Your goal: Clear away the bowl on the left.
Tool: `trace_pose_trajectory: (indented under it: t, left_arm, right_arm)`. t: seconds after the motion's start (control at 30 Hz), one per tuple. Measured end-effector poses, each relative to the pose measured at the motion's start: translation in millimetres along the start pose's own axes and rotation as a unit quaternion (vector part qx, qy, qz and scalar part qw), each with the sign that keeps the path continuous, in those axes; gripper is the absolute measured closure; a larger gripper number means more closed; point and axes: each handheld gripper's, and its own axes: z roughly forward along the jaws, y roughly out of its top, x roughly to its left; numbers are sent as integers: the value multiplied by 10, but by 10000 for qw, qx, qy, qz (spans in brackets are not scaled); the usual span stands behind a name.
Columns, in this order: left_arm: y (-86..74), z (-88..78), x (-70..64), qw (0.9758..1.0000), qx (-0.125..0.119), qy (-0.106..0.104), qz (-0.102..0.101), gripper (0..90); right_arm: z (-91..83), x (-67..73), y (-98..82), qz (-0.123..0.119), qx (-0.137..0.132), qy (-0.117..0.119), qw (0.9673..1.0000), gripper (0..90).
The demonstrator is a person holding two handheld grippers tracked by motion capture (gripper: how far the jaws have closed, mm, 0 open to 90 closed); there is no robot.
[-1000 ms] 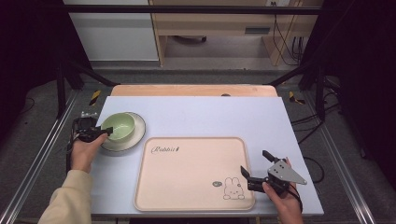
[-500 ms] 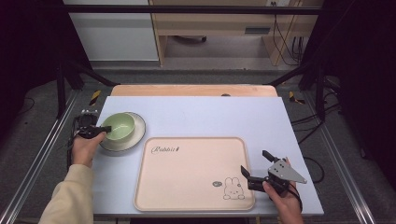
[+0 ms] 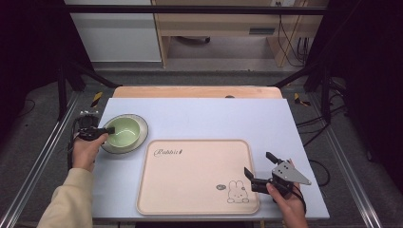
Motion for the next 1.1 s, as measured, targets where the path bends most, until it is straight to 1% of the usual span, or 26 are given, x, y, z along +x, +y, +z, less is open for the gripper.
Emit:
trace_pose_trajectory:
  t: [0.07,0.13,0.17,0.23,0.3,0.33,0.37,0.43,0.47,0.5,0.6,0.63,0.67,0.7,0.77,0.8,0.83,0.9,0.97,1.1]
  left_arm:
    - [4,-26,-8,10000,-47,29,41,827]
    - [6,-44,-5,10000,-66,33,9,827]
    - [9,-72,-2,9999,-155,37,-19,827]
    - [14,-98,-6,9998,-177,38,-16,827]
    - [26,-143,-42,9996,-268,-48,-15,827]
    - [26,-143,-42,9996,-268,-48,-15,827]
    - [28,-164,-75,9995,-300,-125,-58,827]
    - [33,-176,-100,9993,-281,-221,-73,827]
    - [33,-176,-100,9993,-281,-221,-73,827]
    - [34,-185,-124,9992,-249,-291,-131,827]
    - [35,-217,-172,9995,-213,-215,-23,827]
    - [35,-217,-172,9995,-213,-215,-23,826]
    - [39,-251,-197,9996,-212,-181,-15,827]
    - [43,-261,-200,9996,-212,-163,-25,827]
    - [58,-298,-209,9998,-185,-50,31,827]
    - [65,-320,-214,9998,-167,-16,85,827]
    - [71,-343,-220,9998,-195,1,95,827]
    - [73,-359,-225,9997,-233,-12,76,827]
    - [87,-423,-256,9996,-283,-85,45,827]
    - [137,-540,-349,9990,-366,-136,227,827]
  right_arm:
    - [12,-3,0,28,-24,21,10000,35]
    - [17,-2,1,24,-22,26,10000,35]
    - [24,7,4,-3,-11,43,10000,35]
    - [18,11,14,-21,-27,46,10000,35]
    - [12,6,20,-15,-51,41,10000,36]
    - [11,4,20,-21,-49,37,10000,36]
    - [13,5,19,-19,-44,36,10000,36]
    - [19,6,17,-29,-27,38,10000,36]
    - [21,6,16,-47,-21,40,10000,36]
    - [26,10,16,-52,-26,65,10000,36]
    - [53,36,9,-116,30,143,9998,35]
    - [60,44,12,-145,56,145,9998,35]
    - [70,55,19,-214,55,136,9997,35]
    - [75,66,22,-216,59,133,9997,36]
    - [63,80,20,-250,90,121,9996,35]
    - [49,85,21,-259,82,117,9996,35]
    - [34,88,22,-247,79,110,9996,35]
    - [9,86,27,-268,54,116,9996,35]
    - [4,82,34,-249,15,119,9996,33]
    - [26,55,30,-251,27,66,9997,35]
